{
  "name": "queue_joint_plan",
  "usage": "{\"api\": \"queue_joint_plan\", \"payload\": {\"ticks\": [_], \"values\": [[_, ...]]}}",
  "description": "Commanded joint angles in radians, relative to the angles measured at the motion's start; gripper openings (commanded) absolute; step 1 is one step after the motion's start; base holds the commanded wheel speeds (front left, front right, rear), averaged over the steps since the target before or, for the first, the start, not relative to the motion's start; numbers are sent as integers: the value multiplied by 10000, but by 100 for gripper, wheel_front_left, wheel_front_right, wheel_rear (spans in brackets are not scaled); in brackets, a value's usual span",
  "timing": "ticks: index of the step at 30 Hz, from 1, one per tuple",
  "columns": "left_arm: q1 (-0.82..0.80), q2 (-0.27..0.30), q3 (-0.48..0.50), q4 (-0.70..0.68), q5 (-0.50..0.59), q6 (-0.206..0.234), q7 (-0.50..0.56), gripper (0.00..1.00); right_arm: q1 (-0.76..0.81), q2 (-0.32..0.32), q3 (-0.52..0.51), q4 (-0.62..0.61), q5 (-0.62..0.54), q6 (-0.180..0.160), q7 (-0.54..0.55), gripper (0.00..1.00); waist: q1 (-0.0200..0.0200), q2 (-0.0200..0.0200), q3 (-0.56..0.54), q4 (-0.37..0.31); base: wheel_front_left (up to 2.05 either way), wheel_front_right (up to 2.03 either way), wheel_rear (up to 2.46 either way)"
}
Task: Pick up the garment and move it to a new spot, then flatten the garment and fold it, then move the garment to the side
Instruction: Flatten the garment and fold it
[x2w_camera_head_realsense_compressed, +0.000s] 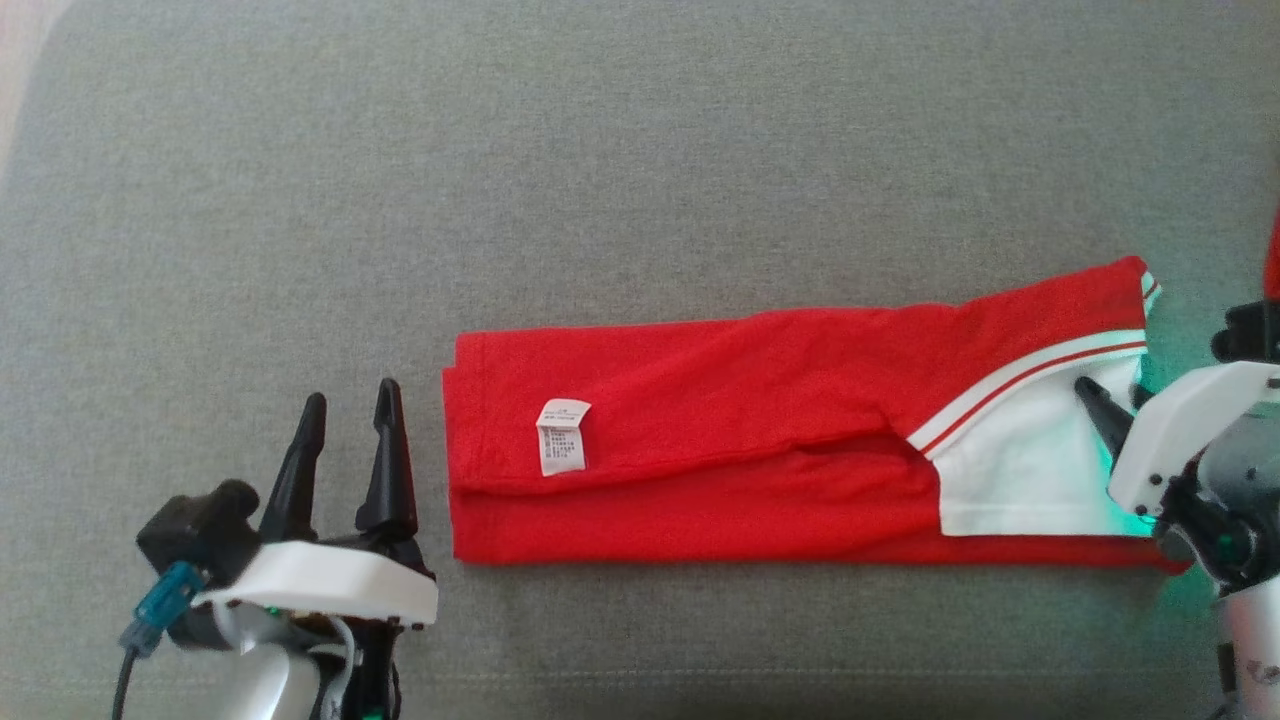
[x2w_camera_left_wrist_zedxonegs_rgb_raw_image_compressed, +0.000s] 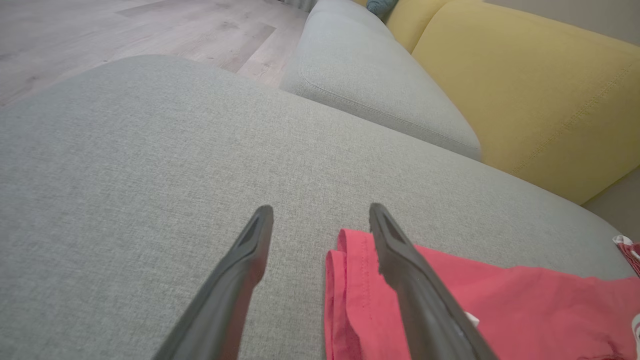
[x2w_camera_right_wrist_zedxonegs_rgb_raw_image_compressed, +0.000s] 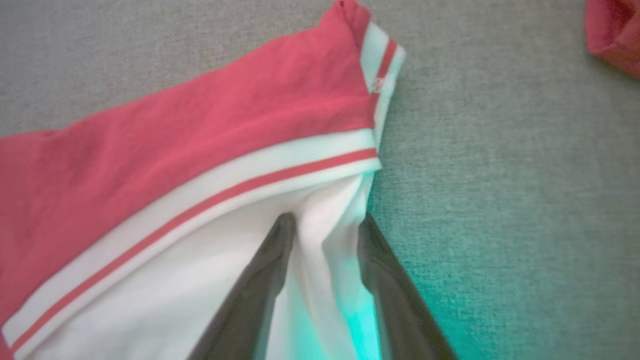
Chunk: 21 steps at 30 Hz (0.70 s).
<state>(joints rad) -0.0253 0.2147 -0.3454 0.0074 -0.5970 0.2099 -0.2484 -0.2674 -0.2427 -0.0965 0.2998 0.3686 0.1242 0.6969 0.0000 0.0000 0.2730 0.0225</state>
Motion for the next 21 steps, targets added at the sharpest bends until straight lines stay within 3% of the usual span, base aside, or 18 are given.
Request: {"api": "queue_joint_plan", "payload": {"ticks": [1,8,16,21], "values": [[-342,89,370,-264,137,-6,-111,100,-71,-118,417,-148,189,65,15,0,0,0,-5,-16,0,0,0],[-303,154,322,-382,181,38,-80,100,-22,-415,278,-486,265,65,-888,0,0,0,-261,-257,0,0,0],[-319,296,288,-494,249,100,45,100,393,-956,-582,-1253,56,65,-1050,0,0,0,-635,-686,0,0,0],[-273,330,243,-446,230,109,105,100,802,-822,-693,-1914,121,65,-942,0,0,0,-872,-997,0,0,0]]}}
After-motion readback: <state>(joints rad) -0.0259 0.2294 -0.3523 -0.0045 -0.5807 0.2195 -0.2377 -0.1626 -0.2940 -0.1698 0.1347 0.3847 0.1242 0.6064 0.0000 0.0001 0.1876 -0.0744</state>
